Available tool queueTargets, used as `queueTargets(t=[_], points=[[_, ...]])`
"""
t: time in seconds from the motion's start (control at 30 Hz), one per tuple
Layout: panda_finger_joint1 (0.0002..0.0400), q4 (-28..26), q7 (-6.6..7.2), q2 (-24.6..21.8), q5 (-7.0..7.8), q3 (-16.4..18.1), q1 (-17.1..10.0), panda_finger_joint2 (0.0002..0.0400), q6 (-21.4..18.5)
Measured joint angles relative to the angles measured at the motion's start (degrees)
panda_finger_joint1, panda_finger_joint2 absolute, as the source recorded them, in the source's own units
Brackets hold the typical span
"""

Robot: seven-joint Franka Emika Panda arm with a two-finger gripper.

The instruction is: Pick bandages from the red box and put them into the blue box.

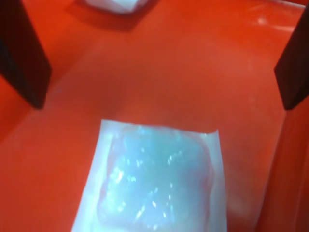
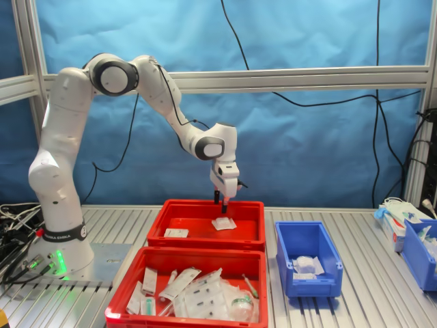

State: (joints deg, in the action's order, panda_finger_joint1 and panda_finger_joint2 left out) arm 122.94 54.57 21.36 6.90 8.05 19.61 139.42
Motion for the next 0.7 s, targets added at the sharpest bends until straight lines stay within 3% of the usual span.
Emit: queueTargets(t=[0.37,0.7], points=[[0.0400,-3.6,0.00,5.5,0.00,0.0,0.1,0.0400,0.0],[0.0400,-4.4,-0.22,6.7,0.00,-0.3,0.3,0.0400,0.1]])
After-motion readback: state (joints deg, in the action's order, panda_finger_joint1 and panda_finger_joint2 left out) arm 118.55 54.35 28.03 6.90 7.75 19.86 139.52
